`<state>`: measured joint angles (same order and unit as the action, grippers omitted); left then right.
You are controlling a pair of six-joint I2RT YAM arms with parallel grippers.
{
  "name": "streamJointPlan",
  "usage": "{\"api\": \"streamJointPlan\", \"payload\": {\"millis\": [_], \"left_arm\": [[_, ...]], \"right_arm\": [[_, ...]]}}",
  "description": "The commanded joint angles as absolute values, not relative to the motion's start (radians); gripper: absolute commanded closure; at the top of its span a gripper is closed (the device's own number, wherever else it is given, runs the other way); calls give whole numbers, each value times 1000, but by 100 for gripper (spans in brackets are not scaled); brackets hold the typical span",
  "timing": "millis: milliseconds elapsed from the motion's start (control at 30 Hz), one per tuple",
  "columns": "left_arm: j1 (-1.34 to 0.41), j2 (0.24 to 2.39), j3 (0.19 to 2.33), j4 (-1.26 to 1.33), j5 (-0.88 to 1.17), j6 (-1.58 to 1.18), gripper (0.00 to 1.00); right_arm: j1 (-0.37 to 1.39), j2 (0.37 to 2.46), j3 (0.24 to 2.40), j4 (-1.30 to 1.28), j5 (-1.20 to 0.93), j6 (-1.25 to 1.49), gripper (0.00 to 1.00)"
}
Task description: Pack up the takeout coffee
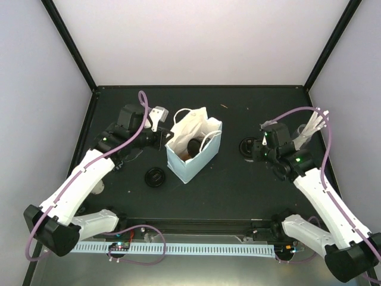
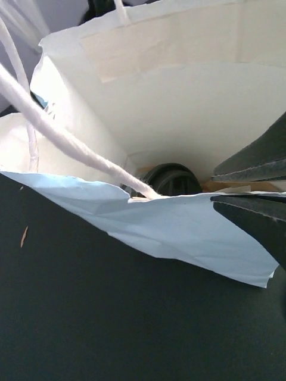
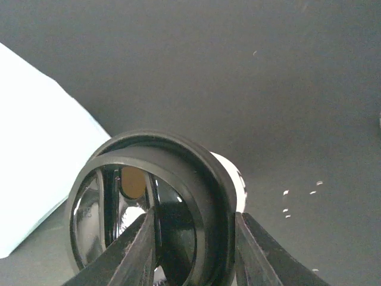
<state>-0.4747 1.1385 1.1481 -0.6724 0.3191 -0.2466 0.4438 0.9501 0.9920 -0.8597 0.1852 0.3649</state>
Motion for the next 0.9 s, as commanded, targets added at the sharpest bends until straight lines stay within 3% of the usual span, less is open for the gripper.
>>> {"api": "streamJointPlan", "payload": {"millis": [0, 167, 367, 433, 500, 633, 867], "left_arm": [[-468, 1118, 1138, -653, 415, -221, 92], [-468, 1129, 1129, -656, 458, -208, 92], [-468, 1129, 1127, -652, 458, -200, 88], [-468, 1130, 1129, -650, 453, -194, 84], [-468, 1131, 1133, -649, 450, -188, 78], [-468, 1148, 1147, -657, 436, -174, 65], [-469, 1206, 1195, -694, 397, -150, 59]], "right_arm": [[391, 956, 899, -686, -13, 453, 86], [351, 962, 797, -613, -27, 476, 84], [341, 966, 730, -576, -19, 490, 62], [340, 965, 733, -580, -4, 489, 51], [338, 962, 752, -611, 35, 486, 25], [338, 957, 821, -686, 90, 458, 20], [343, 975, 1063, -862, 66, 349, 14]]}}
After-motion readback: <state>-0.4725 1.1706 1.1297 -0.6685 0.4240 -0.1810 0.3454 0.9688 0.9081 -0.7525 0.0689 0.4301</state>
